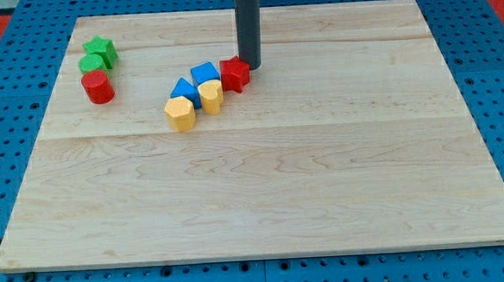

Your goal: Move the arm towards the green star

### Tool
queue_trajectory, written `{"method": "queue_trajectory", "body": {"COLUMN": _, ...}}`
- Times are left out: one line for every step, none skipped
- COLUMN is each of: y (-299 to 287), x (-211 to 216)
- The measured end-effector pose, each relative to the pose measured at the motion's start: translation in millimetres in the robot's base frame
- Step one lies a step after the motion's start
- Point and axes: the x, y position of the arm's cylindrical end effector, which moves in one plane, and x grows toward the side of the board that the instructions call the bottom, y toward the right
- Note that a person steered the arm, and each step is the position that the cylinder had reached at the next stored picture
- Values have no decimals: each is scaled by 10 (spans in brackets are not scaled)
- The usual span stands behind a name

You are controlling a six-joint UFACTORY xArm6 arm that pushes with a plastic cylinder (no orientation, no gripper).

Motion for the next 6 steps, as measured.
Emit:
{"method": "queue_trajectory", "body": {"y": -1, "x": 65}}
{"method": "queue_trajectory", "body": {"y": -1, "x": 67}}
{"method": "queue_trajectory", "body": {"y": 207, "x": -1}}
{"method": "queue_trajectory", "body": {"y": 142, "x": -406}}
{"method": "queue_trajectory", "body": {"y": -297, "x": -701}}
{"method": "queue_trajectory", "body": {"y": -715, "x": -847}}
